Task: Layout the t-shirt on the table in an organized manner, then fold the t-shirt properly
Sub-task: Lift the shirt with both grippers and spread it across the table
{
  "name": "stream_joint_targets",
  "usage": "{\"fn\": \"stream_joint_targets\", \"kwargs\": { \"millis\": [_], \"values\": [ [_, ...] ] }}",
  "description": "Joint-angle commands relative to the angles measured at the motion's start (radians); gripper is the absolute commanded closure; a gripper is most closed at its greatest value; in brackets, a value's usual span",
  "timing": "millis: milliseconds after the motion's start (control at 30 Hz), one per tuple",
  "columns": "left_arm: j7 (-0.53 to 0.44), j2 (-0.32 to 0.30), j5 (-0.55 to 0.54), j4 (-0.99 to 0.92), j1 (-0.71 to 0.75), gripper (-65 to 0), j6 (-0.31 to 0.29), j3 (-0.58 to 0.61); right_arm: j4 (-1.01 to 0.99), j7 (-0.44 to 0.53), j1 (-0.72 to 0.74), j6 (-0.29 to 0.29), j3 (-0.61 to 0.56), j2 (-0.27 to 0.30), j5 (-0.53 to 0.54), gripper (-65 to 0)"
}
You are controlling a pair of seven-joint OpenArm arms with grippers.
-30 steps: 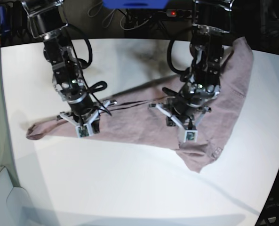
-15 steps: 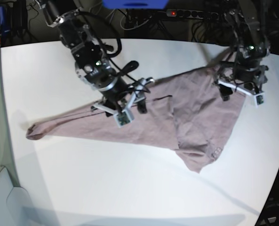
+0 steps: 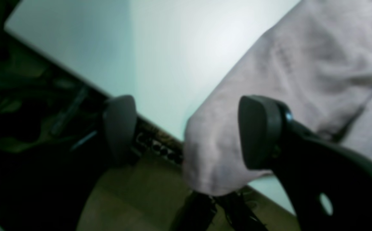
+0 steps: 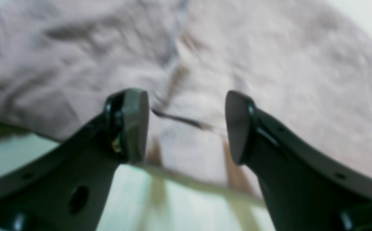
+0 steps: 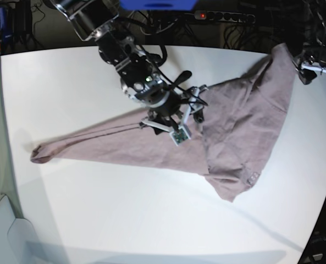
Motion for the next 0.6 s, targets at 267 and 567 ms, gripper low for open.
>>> {"fn": "stream_joint_targets", "kwargs": {
  "millis": [267, 567],
  "values": [
    [-0.015, 0.017, 0.023, -0.118, -0.066, -48.5, -0.094, -0.002, -0.025, 0.024, 0.024, 0.002, 0.001, -0.058, -0.001, -38.2],
    [-0.015, 0.019, 0.048, -0.308, -0.173, -48.6, -0.157, -0.002, -0.050, 0.024, 0.026, 0.002, -0.001, -0.066, -0.001, -38.1]
  ]
}}
